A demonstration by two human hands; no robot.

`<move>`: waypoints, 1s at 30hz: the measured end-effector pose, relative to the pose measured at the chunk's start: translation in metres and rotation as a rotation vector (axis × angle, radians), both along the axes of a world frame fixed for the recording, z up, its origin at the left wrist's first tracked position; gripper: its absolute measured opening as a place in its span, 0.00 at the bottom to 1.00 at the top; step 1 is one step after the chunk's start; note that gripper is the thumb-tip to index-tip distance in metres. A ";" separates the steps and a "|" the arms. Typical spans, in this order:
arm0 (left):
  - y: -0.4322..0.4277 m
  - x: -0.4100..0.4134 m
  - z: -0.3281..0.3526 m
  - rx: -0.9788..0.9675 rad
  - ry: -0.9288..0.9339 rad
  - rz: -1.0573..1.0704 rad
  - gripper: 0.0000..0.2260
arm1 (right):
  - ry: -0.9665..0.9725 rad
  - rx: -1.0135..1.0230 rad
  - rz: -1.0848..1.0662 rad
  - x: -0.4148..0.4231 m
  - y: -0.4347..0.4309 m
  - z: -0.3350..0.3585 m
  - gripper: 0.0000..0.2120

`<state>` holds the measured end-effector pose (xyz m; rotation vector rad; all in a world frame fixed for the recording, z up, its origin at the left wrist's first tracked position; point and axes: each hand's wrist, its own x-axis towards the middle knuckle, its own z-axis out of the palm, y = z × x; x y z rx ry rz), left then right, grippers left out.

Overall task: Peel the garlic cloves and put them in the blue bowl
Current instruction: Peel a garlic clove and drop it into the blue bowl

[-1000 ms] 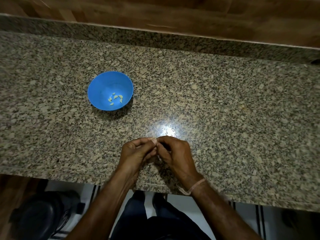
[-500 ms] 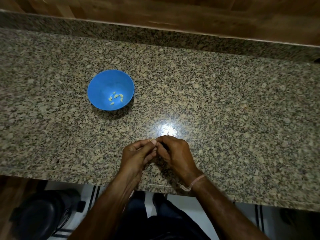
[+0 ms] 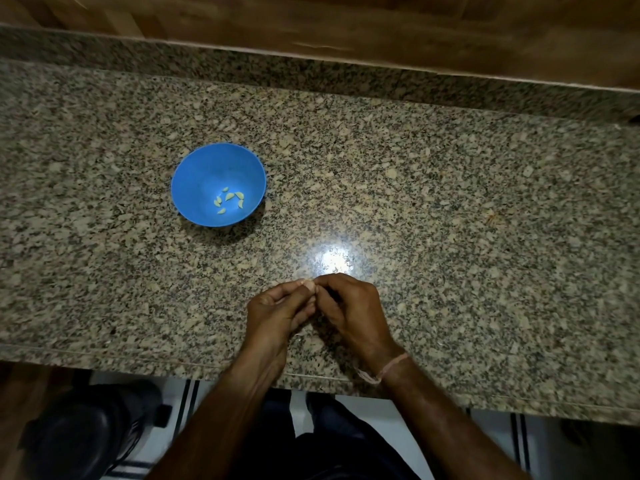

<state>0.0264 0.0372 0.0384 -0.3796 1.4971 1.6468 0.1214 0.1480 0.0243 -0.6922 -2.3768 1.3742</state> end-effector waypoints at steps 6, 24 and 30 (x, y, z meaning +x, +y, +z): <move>0.002 0.000 -0.001 -0.015 -0.025 -0.001 0.06 | -0.020 0.080 0.032 -0.002 0.008 -0.006 0.08; 0.002 -0.024 -0.027 -0.413 0.992 -0.397 0.09 | -0.067 -0.435 -0.291 0.010 0.000 -0.026 0.04; -0.010 -0.021 -0.041 -0.466 1.165 -0.509 0.19 | -0.170 -0.234 -0.223 0.013 -0.007 -0.028 0.06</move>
